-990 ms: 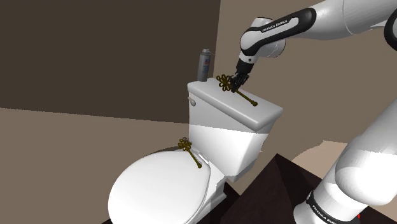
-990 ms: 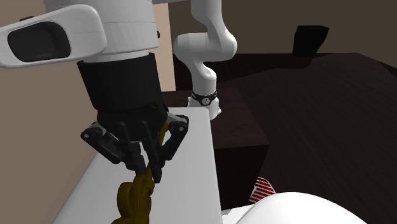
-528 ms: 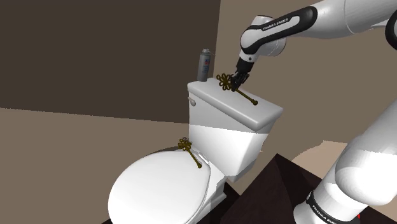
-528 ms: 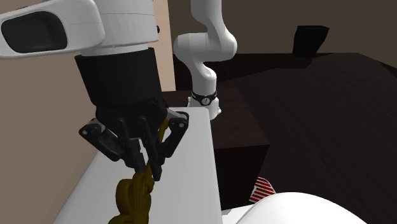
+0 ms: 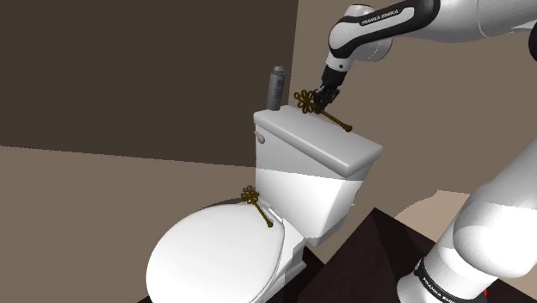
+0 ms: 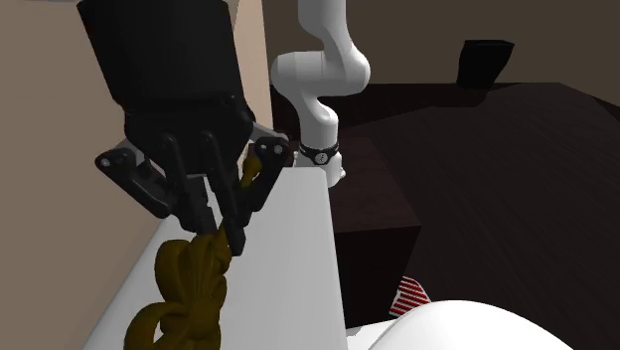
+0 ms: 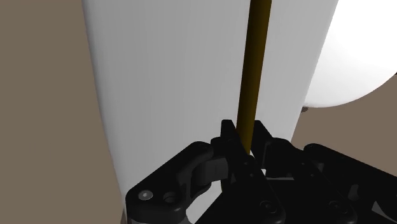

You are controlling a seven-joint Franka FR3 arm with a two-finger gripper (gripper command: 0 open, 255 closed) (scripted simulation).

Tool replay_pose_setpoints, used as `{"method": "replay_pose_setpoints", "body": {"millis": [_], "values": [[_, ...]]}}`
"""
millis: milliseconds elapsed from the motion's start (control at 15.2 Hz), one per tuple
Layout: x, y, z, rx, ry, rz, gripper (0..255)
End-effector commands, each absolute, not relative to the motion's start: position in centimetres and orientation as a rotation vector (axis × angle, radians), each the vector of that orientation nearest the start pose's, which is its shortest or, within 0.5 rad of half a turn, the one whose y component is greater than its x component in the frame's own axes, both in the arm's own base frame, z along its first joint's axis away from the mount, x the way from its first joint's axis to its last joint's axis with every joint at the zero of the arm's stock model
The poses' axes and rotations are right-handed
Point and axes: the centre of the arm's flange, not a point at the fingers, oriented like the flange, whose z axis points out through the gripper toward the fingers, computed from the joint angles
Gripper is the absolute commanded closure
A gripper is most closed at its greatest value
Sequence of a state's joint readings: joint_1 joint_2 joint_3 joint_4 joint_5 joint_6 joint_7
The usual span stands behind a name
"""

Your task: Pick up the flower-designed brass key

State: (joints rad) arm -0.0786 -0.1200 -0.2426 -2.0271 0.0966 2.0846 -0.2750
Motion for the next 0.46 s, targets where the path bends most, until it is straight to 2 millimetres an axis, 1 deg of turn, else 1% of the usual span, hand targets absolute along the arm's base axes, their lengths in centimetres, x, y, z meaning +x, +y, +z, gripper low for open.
{"method": "replay_pose_setpoints", "body": {"millis": [0, 264, 396], "values": [[51.2, -17.0, 52.8, -3.063, 0.133, -0.307, 255], [51.2, -17.0, 54.9, -3.063, 0.133, -0.307, 255], [51.2, -17.0, 54.9, -3.063, 0.133, -0.307, 255]]}}
